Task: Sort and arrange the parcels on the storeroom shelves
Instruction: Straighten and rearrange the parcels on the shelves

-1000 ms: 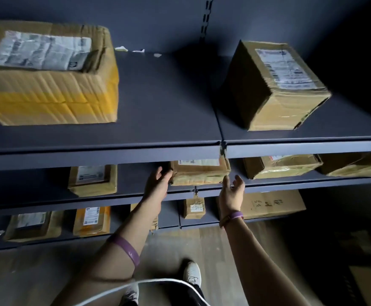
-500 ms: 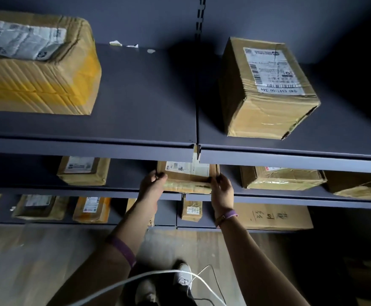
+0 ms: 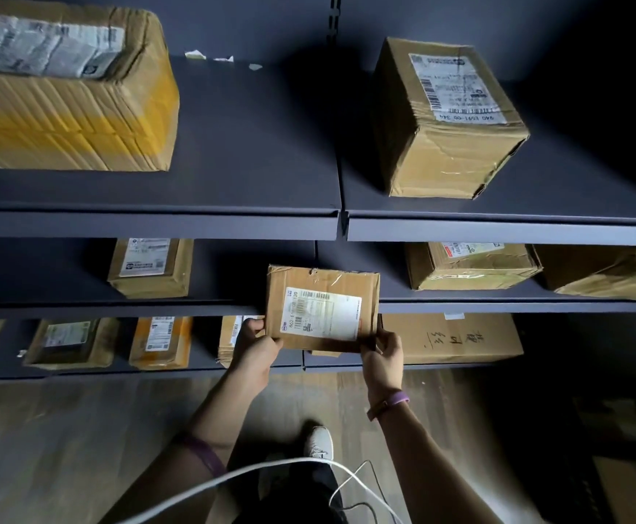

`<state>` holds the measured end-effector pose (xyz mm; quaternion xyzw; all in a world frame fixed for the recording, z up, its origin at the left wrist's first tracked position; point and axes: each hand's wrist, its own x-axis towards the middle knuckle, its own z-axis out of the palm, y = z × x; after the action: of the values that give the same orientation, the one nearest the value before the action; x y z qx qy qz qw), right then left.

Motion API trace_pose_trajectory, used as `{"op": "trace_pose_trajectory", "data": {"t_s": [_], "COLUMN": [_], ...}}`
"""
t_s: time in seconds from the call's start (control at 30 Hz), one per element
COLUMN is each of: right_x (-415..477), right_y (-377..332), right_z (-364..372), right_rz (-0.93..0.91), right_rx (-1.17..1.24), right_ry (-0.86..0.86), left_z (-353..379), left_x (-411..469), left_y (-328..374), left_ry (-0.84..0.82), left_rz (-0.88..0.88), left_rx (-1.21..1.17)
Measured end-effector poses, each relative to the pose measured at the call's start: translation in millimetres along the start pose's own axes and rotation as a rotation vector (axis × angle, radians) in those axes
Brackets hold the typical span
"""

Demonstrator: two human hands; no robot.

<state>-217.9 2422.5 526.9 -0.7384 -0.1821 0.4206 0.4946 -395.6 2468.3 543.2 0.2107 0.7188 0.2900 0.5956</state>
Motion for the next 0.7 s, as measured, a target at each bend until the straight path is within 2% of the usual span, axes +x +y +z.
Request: {"op": "trace_pose_trajectory", "data": {"t_s": [0.23,0.4,0.7], "right_x": [10.5,36.1,82.3], "right_y": [-10.9,-40.4,-63.4], "right_z": [9.3,23.7,46.0], "right_rz": [-0.039,-0.19,-0.261], "right_rx": [0.025,-0.085,-0.219], "right_ry": [-0.003,-0.044,-0.132], "left_z": [2.7,9.4,28.6], "left_x": [3.0,17.3,49.5], "left_y": [15.4,46.0,77.4], "left_ry": [0.017,-0.038,-0.017], "left_rz": [0.08,0.201,0.207], "left_rx": [-0.005,-0.053,-0.075]}}
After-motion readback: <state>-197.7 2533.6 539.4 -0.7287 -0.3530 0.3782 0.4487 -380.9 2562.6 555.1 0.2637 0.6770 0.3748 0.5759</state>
